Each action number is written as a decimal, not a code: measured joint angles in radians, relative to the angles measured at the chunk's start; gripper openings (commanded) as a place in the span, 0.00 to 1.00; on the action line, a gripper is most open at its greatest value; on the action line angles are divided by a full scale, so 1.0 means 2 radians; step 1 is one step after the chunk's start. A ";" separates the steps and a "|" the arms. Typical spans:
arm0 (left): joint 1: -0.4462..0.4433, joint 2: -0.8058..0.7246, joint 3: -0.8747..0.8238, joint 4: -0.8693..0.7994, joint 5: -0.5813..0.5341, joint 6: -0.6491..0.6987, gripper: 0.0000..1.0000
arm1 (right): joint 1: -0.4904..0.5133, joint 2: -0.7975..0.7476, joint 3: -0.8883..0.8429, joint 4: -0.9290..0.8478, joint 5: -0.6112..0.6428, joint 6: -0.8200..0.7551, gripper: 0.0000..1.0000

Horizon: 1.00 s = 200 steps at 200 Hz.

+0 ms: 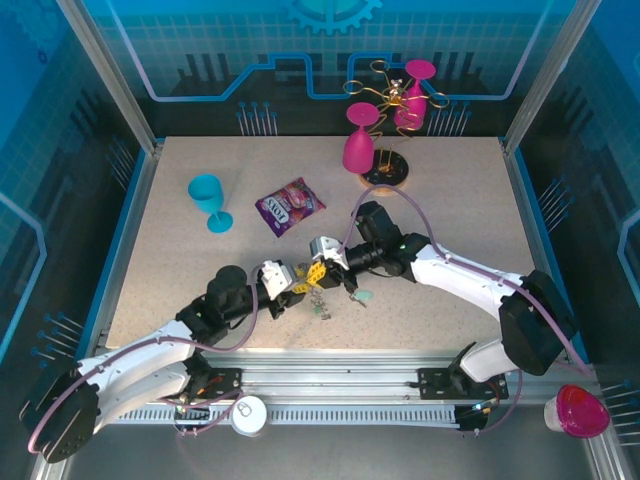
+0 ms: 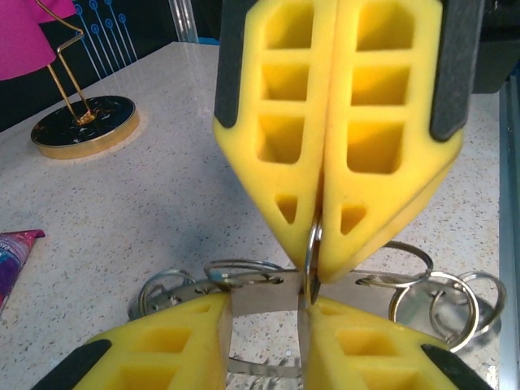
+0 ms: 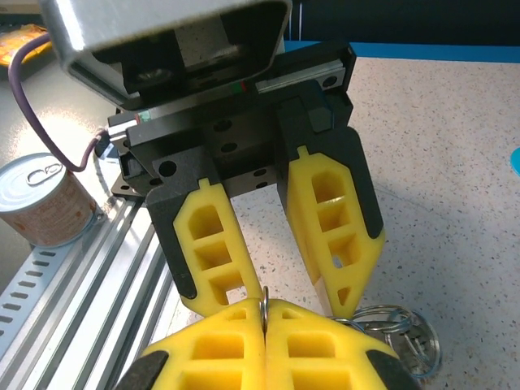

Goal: Put the keys on the keyring

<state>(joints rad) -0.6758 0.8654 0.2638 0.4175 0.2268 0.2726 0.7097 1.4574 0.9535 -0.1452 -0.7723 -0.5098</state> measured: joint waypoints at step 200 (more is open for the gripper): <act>0.000 0.009 -0.019 0.019 0.037 0.013 0.02 | 0.012 0.018 0.000 -0.018 0.029 -0.026 0.00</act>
<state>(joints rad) -0.6758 0.8837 0.2253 0.4545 0.3016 0.2977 0.7330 1.4929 0.9535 -0.1814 -0.7136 -0.5625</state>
